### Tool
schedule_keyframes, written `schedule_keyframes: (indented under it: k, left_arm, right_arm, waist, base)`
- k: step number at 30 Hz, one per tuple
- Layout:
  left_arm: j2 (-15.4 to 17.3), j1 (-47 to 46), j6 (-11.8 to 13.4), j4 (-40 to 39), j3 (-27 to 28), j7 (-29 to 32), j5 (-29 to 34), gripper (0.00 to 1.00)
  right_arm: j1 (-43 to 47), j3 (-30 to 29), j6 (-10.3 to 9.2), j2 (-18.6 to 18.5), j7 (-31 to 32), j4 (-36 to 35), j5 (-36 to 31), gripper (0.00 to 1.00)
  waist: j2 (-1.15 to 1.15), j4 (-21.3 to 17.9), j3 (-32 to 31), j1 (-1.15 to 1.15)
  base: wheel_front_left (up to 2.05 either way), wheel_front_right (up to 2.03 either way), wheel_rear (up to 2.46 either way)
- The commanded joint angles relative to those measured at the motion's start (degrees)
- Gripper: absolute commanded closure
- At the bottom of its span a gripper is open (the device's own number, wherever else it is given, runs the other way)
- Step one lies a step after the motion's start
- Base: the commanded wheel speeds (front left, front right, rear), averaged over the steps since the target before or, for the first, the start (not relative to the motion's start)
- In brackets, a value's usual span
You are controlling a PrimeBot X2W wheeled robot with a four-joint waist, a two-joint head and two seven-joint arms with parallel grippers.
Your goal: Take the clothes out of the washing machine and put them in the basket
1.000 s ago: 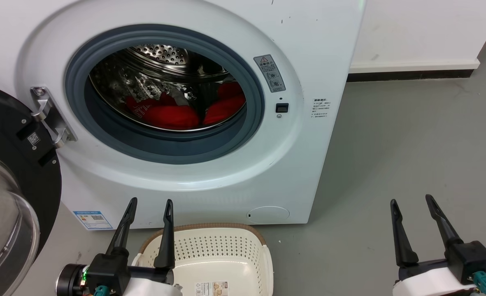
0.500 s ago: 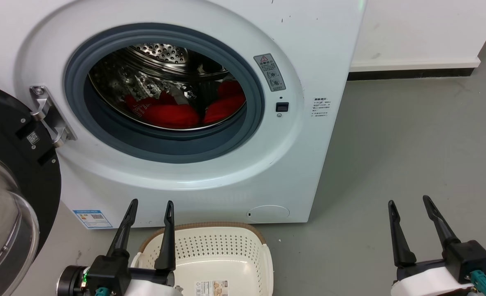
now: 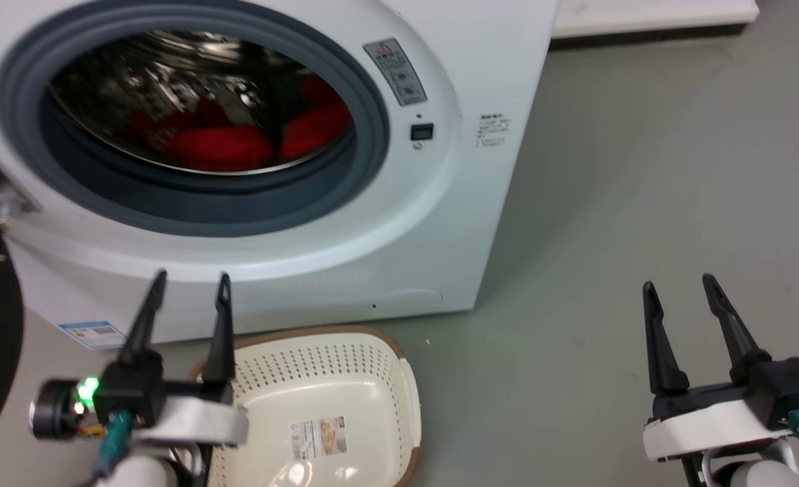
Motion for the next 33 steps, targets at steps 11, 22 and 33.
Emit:
schedule_keyframes:
  k: [11, 22, 33]
  left_arm:
    - [16.7, -34.5, -4.0, 23.6, 1.6, 3.1, -1.4, 0.00]
    - [29.8, -66.3, -4.3, 39.1, -13.4, 26.3, -5.2, 0.00]
    - [36.6, -84.1, -4.3, 47.6, -22.5, 45.9, -11.5, 0.00]
  right_arm:
    - [-8.6, 0.7, -0.05, 0.1, -0.1, -1.8, 3.6, 0.00]
    - [-11.3, 2.6, -0.06, 0.1, -0.1, -3.8, 6.9, 0.00]
    - [-10.3, 6.3, -0.06, 0.1, -0.1, -6.5, 9.5, 0.00]
  waist:
    - [0.00, -10.3, 21.2, 0.00]
    - [0.00, -14.0, 33.1, 0.00]
    - [0.00, -17.7, 38.8, 0.00]
  base:
    - [0.00, 0.00, 0.00]
    - [0.00, 0.00, 0.00]
    - [0.00, 0.00, 0.00]
